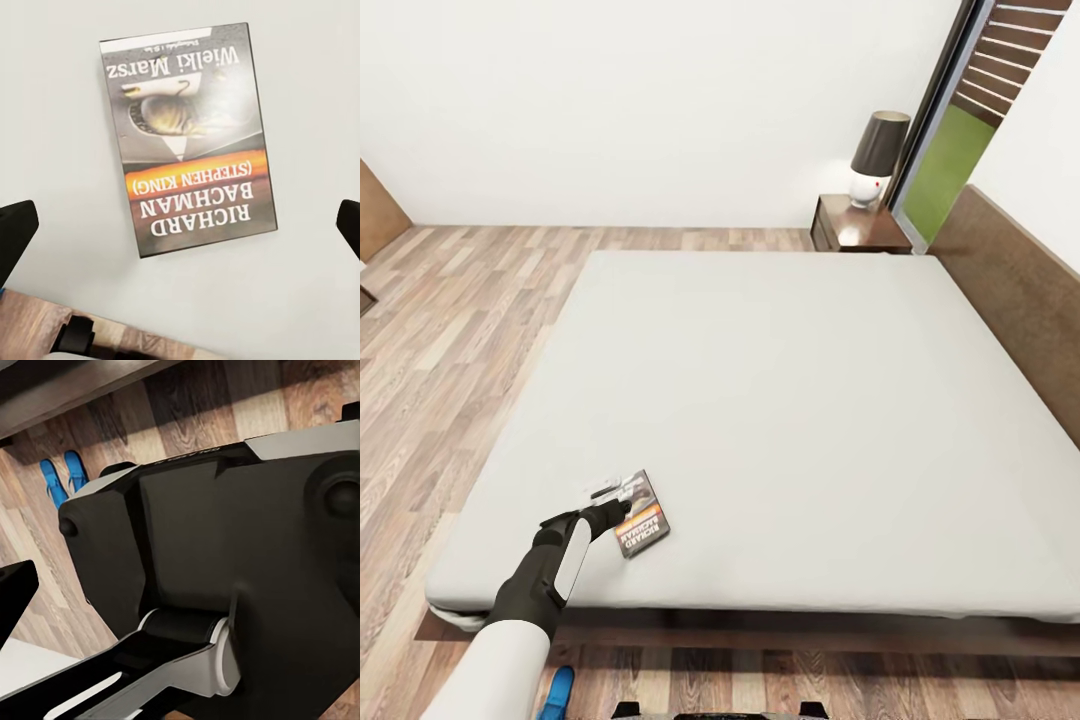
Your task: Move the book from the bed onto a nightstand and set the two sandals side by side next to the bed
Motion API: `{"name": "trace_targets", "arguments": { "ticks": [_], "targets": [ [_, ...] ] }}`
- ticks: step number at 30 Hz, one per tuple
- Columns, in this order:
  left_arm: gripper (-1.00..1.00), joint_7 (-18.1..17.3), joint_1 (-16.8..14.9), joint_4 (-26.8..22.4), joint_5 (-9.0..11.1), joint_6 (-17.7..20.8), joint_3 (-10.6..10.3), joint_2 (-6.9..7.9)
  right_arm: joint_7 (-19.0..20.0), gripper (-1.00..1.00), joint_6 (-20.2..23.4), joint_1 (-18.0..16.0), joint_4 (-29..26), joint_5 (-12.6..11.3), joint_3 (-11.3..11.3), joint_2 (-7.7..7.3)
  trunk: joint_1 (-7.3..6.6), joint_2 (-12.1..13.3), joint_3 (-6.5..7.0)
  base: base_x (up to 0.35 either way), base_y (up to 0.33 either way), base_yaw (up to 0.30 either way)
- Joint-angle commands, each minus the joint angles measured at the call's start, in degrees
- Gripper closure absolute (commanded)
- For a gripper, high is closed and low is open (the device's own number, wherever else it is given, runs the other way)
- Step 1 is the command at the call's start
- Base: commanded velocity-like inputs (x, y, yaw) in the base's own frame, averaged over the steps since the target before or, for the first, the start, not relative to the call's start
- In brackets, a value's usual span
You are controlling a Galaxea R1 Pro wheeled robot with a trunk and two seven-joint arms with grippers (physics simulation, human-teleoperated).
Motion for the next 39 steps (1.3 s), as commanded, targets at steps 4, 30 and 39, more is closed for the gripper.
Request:
{"name": "trace_targets", "arguments": {
  "ticks": [4, 30, 39],
  "targets": [
    [-1.0, 0.4, 0.0, -0.1, 0.6, 0.3, 0.1, -0.05, 0.2, -1.0, 0.2, 0.0, 0.1, -0.6, 0.1, -0.02, 0.03, -0.1, -0.44, 0.0, 0.0, 0.0],
    [-1.0, -1.4, 0.0, -0.8, 0.6, 0.6, 0.2, 0.06, 0.2, -1.0, 0.1, 0.0, 0.1, -0.6, 0.1, -0.02, 0.03, -0.1, -2.78, 0.0, 0.0, 0.0],
    [-1.0, -1.5, -10.1, -8.6, 0.5, 12.4, 0.2, 0.2, 0.2, -1.0, 0.1, 0.0, 0.1, -0.6, 0.1, -0.02, 0.03, -0.1, -3.59, 0.0, 0.0, 0.0]
  ]
}}
